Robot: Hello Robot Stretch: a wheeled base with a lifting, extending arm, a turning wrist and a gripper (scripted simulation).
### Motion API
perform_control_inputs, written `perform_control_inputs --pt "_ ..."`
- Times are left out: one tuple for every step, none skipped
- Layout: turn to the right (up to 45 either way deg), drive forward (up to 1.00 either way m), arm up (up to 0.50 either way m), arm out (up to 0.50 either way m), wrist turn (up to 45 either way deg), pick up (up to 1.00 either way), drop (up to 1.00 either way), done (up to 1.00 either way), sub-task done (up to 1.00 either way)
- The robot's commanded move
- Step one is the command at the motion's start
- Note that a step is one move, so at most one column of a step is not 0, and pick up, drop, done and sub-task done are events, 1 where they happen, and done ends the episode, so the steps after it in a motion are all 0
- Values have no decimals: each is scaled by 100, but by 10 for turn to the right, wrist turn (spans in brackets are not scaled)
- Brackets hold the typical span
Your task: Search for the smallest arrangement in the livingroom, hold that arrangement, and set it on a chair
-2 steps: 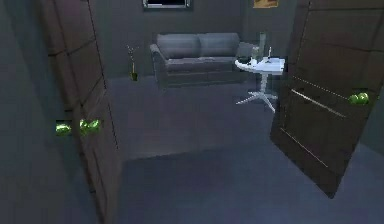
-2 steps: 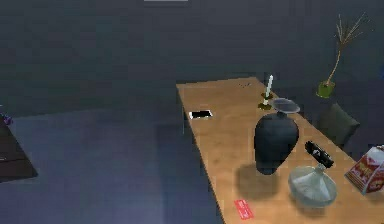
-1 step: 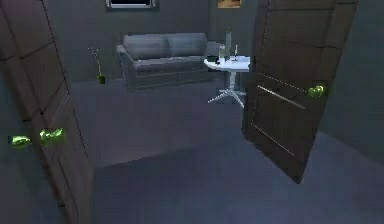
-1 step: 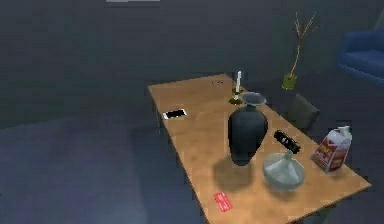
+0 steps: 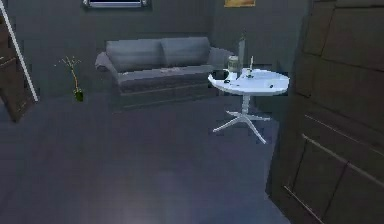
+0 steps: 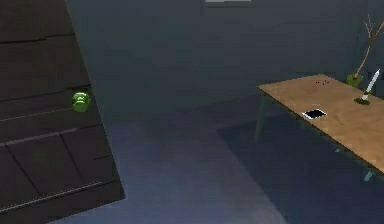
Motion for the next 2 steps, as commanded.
perform_control_inputs --pt "30 0 0 0 0 0 0 0 0" --pt "0 100 0 0 0 0 0 0 0"
